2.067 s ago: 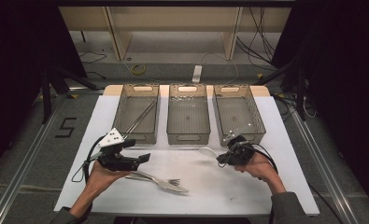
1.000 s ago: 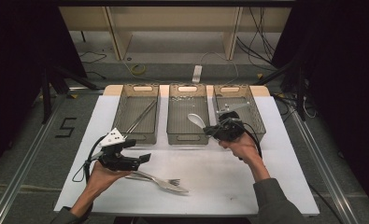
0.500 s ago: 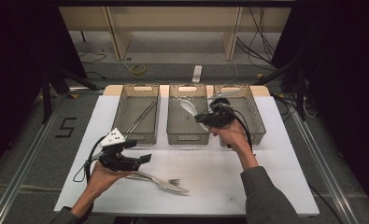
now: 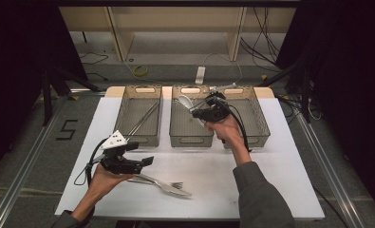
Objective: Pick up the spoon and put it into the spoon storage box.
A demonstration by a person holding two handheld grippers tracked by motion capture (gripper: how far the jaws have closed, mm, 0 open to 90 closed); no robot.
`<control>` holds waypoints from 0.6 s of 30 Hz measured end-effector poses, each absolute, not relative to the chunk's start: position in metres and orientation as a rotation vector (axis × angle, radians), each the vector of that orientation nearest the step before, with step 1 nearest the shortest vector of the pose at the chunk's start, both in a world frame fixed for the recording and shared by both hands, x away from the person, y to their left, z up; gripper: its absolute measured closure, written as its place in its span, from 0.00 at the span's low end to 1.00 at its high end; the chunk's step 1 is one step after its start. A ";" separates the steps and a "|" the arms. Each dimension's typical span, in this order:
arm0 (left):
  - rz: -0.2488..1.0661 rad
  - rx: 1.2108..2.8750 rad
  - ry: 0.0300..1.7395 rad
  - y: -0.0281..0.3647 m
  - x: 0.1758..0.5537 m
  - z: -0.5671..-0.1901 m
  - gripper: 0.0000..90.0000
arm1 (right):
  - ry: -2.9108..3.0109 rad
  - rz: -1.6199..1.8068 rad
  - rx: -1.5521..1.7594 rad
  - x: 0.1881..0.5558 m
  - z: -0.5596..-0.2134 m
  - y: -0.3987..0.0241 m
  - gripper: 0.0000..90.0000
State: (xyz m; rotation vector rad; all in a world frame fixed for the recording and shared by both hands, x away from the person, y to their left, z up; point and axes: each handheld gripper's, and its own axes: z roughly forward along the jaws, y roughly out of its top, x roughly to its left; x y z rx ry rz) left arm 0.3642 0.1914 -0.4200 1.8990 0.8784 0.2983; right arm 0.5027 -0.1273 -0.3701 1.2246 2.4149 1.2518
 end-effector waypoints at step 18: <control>0.293 1.911 0.876 0.190 0.365 -0.421 0.17 | 2.407 1.169 1.369 0.524 -0.393 -0.118 0.95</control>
